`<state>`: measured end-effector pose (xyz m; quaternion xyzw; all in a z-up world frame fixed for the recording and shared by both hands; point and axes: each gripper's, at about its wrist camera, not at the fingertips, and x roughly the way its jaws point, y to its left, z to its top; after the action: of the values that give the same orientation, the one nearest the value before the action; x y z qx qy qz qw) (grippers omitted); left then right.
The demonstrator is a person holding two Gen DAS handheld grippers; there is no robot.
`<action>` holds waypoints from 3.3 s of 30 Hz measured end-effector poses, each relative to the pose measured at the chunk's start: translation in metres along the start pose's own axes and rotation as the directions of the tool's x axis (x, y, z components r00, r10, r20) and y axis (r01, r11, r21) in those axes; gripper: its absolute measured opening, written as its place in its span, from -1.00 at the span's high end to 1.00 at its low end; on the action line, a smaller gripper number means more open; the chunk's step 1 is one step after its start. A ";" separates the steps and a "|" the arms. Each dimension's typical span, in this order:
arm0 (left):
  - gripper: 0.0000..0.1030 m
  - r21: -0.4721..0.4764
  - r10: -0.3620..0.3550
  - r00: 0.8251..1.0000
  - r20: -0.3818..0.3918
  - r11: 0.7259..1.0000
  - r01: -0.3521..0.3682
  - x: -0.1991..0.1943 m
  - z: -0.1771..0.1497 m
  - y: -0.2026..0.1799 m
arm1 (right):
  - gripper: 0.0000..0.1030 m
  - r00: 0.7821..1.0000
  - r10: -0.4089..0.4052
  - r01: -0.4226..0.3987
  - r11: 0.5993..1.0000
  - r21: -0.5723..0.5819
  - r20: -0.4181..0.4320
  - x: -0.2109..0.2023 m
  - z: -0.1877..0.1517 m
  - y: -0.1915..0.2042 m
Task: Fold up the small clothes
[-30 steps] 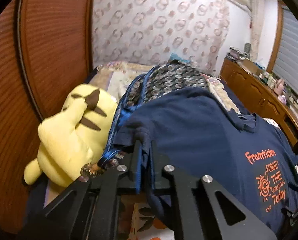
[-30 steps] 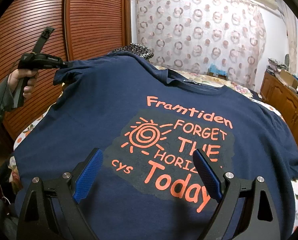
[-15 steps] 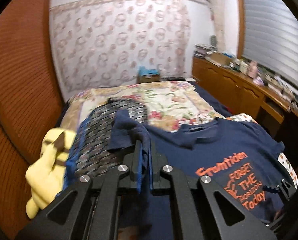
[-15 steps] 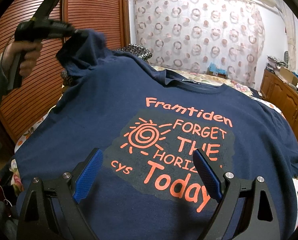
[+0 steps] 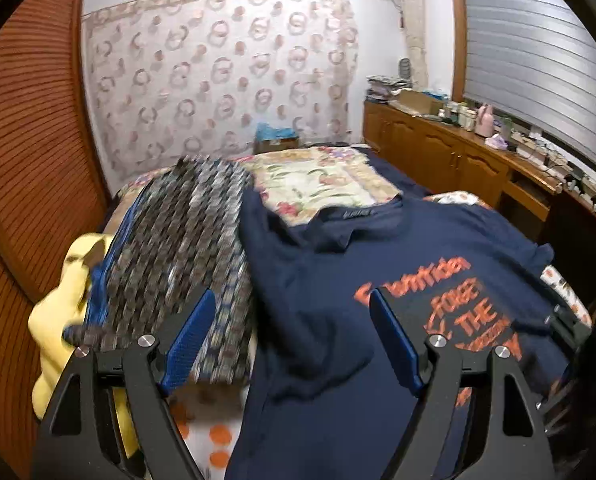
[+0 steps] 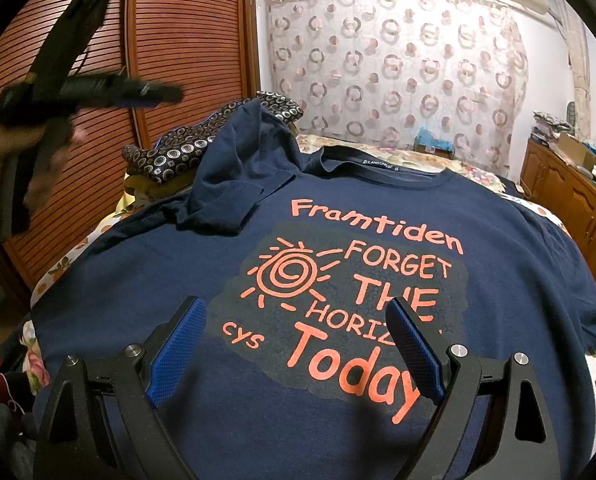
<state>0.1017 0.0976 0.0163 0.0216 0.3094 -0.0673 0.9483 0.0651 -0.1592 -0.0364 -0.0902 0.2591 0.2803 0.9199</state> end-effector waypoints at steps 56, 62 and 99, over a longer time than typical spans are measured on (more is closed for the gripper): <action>-0.81 -0.079 0.031 0.963 -0.266 0.995 -0.054 0.075 -0.084 0.015 | 0.95 0.980 0.137 -0.150 0.985 -0.084 -0.144 0.234 0.142 -0.018; -0.82 -0.079 0.031 0.963 -0.266 0.995 -0.053 0.076 -0.084 0.015 | 0.95 0.995 0.040 -0.043 0.998 -0.037 -0.095 0.204 0.145 -0.051; -1.00 -0.087 0.048 0.958 -0.283 0.993 -0.075 0.078 -0.087 0.018 | -0.25 0.964 -0.216 0.230 0.970 0.080 -0.154 0.026 0.012 -0.139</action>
<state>0.1158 0.1140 -0.0995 -0.0054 0.4424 -0.0191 0.8966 0.1671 -0.2585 -0.0374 -0.0939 0.3265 0.1546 0.9277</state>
